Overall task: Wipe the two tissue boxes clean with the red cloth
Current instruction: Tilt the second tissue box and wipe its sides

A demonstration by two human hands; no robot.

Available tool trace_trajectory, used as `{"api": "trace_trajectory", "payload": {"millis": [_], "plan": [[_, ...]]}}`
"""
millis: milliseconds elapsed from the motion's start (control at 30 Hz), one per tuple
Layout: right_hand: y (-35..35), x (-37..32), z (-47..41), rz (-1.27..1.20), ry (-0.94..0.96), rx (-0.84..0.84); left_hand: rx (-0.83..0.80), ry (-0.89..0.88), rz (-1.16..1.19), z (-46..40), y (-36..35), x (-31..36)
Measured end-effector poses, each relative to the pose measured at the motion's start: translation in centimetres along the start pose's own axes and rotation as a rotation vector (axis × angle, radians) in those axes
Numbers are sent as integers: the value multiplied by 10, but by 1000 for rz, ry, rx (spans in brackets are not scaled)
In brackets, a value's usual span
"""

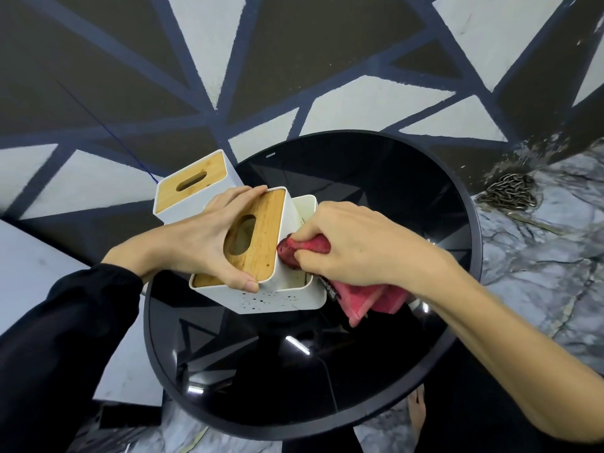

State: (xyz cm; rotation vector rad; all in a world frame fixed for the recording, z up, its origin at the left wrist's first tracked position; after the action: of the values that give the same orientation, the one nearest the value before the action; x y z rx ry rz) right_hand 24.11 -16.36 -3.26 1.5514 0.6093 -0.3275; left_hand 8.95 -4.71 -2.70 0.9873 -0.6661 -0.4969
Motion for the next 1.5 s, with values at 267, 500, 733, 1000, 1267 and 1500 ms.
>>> {"api": "trace_trajectory", "payload": {"millis": [267, 500, 733, 1000, 1267, 1500], "plan": [[-7, -7, 17, -50, 56, -47, 0, -3, -6, -2, -1, -2], [-6, 15, -4, -194, -34, 157, 2, -6, 19, -1, -2, -3], [7, 28, -22, -227, -6, 247, 5, 0, 39, 0, -2, -3], [8, 38, -34, -214, -35, 352, 2, 2, 31, 0, -2, -2], [-2, 29, -26, -136, 10, 210, 6, 4, 34, 0, -3, -4], [-19, 5, 13, -113, 50, 121, -7, 5, 22, -3, -4, -4]]}}
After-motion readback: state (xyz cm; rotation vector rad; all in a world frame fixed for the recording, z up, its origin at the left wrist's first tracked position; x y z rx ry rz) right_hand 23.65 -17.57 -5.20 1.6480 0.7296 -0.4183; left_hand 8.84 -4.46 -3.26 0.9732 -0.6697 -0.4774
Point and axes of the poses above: each hand's wrist, its own z-axis away from the middle knuckle, its own y-axis out of the back of the hand, x = y × z, the point moved 8 cm from there along -z, towards the middle knuckle, and after that the axes turned 4 degrees about z, right-handed, at the moved point
